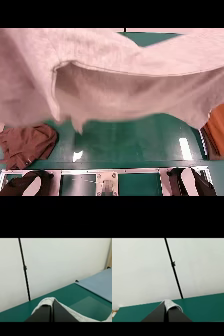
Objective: Fold the shirts.
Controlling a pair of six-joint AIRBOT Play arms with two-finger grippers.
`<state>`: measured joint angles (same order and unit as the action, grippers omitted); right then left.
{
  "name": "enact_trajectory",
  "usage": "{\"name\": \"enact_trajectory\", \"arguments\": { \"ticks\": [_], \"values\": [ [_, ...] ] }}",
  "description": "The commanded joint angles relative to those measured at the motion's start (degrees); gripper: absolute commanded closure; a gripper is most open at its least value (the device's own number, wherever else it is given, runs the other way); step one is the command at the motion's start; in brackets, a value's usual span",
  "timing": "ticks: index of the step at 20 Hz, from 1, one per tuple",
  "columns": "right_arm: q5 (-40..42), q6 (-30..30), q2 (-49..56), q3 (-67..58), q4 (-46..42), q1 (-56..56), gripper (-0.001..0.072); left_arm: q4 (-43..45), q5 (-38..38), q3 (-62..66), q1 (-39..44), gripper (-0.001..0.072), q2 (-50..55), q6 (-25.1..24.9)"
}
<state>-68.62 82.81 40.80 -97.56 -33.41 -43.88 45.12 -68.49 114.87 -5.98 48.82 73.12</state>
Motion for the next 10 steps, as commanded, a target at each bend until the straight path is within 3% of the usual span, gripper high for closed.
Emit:
{"name": "enact_trajectory", "arguments": {
  "ticks": [1,4,7,10],
  "values": [
    [0.7,0.1,2.1,4.9,-1.6,-0.1,0.0700,4.5,-0.4,-7.1,0.0,0.0689,1.1,2.0],
    [2.9,-3.2,6.6,17.9,-1.3,2.1,0.0701,4.0,1.7,-18.5,0.0,0.0688,6.0,1.8],
    [12.8,-11.2,15.3,31.5,-1.1,12.1,0.0700,3.3,6.4,-29.4,0.7,0.0688,15.1,-0.6],
    [23.1,-15.4,30.8,35.1,-1.1,20.2,0.0700,2.4,16.3,-35.9,4.0,0.0689,27.4,-4.3]
  ]
}}
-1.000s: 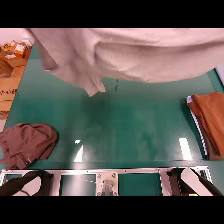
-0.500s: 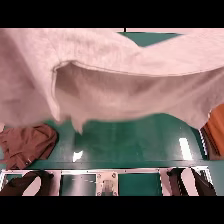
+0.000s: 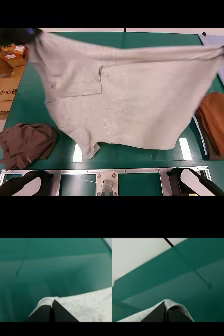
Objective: Fold the shirts.
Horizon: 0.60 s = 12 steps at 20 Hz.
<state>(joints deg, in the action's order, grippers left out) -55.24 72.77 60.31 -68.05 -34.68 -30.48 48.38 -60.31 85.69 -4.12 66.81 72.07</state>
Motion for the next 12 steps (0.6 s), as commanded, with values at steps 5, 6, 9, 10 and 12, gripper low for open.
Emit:
{"name": "enact_trajectory", "arguments": {
  "ticks": [5,6,9,10,12],
  "values": [
    [10.9,-6.0,35.6,-3.0,4.8,9.3,0.0701,-4.1,20.9,-6.9,5.1,0.0689,27.0,-3.6],
    [9.8,-6.0,38.9,-5.3,5.6,9.3,0.0701,-4.4,23.6,-6.9,5.1,0.0688,28.7,-3.6],
    [8.7,-5.9,44.5,-11.4,5.7,9.1,0.0700,-4.2,31.6,-6.8,5.1,0.0688,29.8,-5.2],
    [8.6,-5.9,45.4,-13.2,5.7,8.9,0.0700,-4.2,33.5,-6.6,5.1,0.0688,29.8,-5.1],
    [7.6,-5.9,46.1,-16.2,5.6,8.1,0.0700,-4.1,34.0,-6.1,4.5,0.0689,29.8,-5.1]
  ]
}}
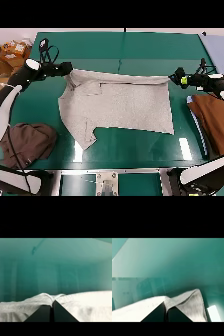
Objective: Fold the shirts.
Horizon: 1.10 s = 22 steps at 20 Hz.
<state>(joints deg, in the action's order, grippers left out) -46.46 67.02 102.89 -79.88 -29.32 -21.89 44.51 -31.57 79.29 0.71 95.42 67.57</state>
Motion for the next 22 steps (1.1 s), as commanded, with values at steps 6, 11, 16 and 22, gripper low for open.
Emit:
{"name": "enact_trajectory", "arguments": {
  "ticks": [6,11,16,22],
  "values": [
    [-16.8,0.0,3.3,-6.0,-1.9,-4.9,0.0702,0.2,-11.0,1.1,-6.9,0.0689,1.2,-0.6],
    [-19.2,0.0,1.0,2.3,-7.0,-5.0,0.0702,6.3,-19.1,0.8,-6.8,0.0688,2.6,-0.8],
    [-19.6,0.0,0.8,5.1,-8.2,-5.0,0.0702,9.2,-25.4,0.8,-6.5,0.0688,3.0,-0.5],
    [-26.7,2.4,0.8,4.2,-8.3,-7.7,0.0620,9.2,-30.8,1.8,-6.6,0.0184,2.8,-0.3]
  ]
}}
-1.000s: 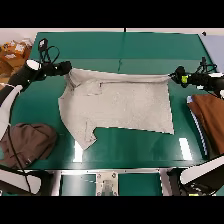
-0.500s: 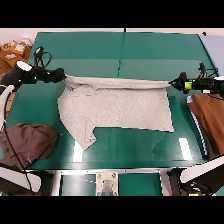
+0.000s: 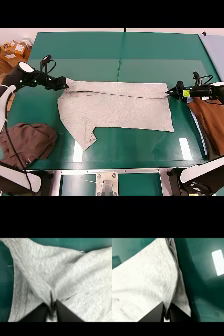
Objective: Fold the shirts.
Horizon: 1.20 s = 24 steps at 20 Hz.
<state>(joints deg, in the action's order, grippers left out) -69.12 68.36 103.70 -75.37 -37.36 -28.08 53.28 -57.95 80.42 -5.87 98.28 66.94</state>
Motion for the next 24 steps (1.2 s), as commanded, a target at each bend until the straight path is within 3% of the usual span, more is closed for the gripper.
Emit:
{"name": "enact_trajectory", "arguments": {
  "ticks": [1,2,6,7,8,9,12,16,20,24],
  "values": [
    [-5.3,1.7,0.0,-0.4,-0.3,-3.0,0.0575,0.4,-6.1,1.5,0.0,0.0050,0.0,0.8],
    [-6.4,2.0,0.0,-0.4,-0.3,-4.5,0.0519,0.5,-7.7,2.5,0.0,0.0052,0.0,0.8],
    [-11.6,2.0,-0.1,-0.4,-1.5,-10.8,0.0541,4.2,-15.2,8.6,0.0,0.0061,0.0,5.7],
    [-12.6,1.9,-0.2,-0.3,-1.5,-11.8,0.0659,5.2,-17.2,10.0,0.0,0.0227,0.0,6.9],
    [-12.7,1.9,-0.8,0.1,-1.5,-12.3,0.0701,5.5,-19.2,11.2,0.0,0.0482,0.0,7.0],
    [-12.6,1.9,-1.9,1.0,-1.5,-12.4,0.0701,5.5,-21.3,12.2,0.0,0.0690,0.0,7.0],
    [-11.4,2.2,-7.8,6.4,-1.5,-11.4,0.0702,5.7,-24.2,13.2,0.0,0.0691,-0.7,11.1],
    [-10.0,2.1,-21.0,20.4,-1.4,-11.0,0.0702,9.0,-25.0,7.4,1.3,0.0692,-7.9,10.5],
    [-8.9,1.4,-36.9,40.0,2.8,-10.7,0.0701,9.6,-17.2,-17.2,1.3,0.0692,-26.6,10.2],
    [-8.4,-2.3,-50.2,59.5,13.3,-7.6,0.0681,8.4,-10.1,-38.2,1.3,0.0686,-42.9,14.9]
  ]
}}
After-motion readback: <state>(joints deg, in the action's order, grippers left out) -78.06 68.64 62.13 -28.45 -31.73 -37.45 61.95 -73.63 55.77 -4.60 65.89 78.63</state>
